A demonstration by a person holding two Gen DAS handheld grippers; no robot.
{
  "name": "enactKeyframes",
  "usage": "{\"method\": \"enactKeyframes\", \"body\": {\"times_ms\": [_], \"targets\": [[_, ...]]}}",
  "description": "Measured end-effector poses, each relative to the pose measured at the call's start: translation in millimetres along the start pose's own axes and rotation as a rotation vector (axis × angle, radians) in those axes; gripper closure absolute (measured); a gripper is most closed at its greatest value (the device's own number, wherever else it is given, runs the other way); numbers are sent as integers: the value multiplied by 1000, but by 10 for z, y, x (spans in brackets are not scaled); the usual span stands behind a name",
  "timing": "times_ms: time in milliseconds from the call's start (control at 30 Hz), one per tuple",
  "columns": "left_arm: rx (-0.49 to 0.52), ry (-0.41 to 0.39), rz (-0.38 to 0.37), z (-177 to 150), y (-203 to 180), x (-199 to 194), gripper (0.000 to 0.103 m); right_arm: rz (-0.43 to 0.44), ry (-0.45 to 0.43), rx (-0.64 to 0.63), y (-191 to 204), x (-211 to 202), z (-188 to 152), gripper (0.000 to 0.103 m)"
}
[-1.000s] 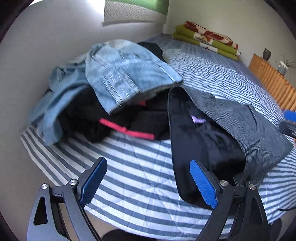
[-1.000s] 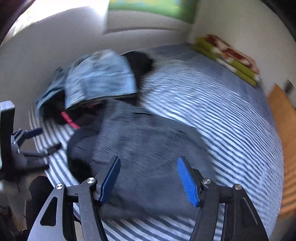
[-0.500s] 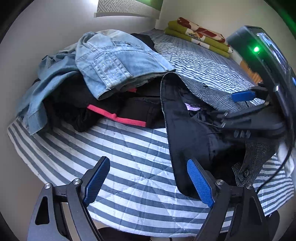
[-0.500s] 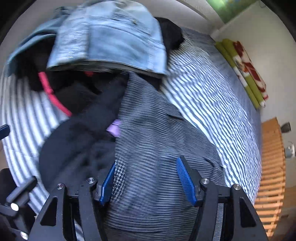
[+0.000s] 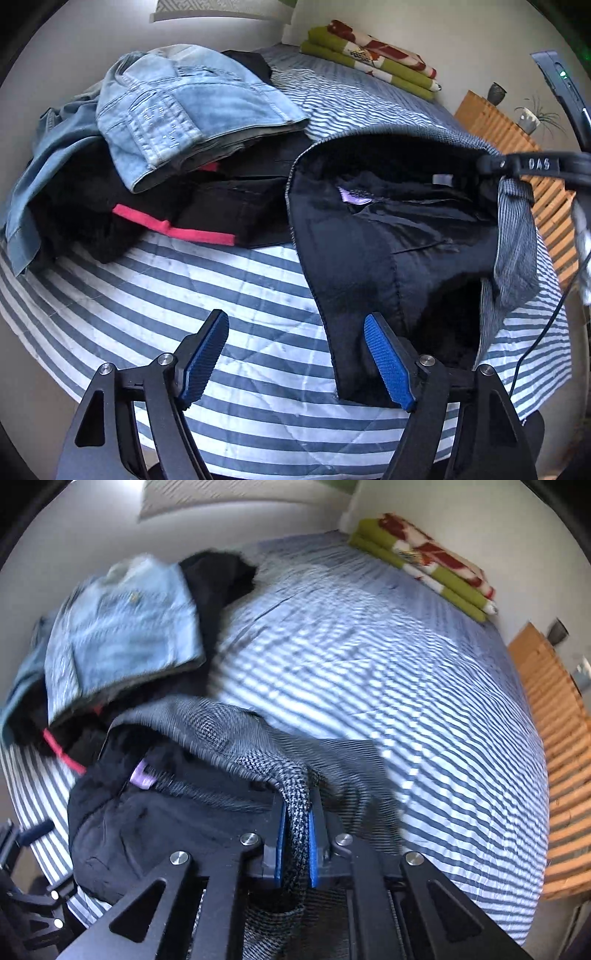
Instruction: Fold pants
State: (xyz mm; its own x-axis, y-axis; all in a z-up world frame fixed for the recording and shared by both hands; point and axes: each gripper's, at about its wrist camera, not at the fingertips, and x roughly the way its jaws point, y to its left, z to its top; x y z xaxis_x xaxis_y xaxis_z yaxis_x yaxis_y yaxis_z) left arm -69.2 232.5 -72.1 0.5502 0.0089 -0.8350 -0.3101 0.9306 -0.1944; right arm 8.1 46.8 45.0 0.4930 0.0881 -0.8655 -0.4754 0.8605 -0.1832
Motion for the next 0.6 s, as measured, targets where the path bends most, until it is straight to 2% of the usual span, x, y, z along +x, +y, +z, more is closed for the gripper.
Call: {"method": "enactKeyframes", "body": {"times_ms": [233, 467, 567, 600], "targets": [[-33, 10, -115, -32, -154, -70, 19, -4, -24, 106, -539, -100, -22, 96], [-58, 38, -161, 10, -253, 78, 17, 14, -26, 140, -735, -85, -151, 96], [-57, 43, -211, 102, -381, 119, 19, 14, -26, 154, -789, -85, -196, 96], [-43, 44, -223, 124, -459, 127, 24, 15, -27, 160, -807, -87, -209, 96]]}}
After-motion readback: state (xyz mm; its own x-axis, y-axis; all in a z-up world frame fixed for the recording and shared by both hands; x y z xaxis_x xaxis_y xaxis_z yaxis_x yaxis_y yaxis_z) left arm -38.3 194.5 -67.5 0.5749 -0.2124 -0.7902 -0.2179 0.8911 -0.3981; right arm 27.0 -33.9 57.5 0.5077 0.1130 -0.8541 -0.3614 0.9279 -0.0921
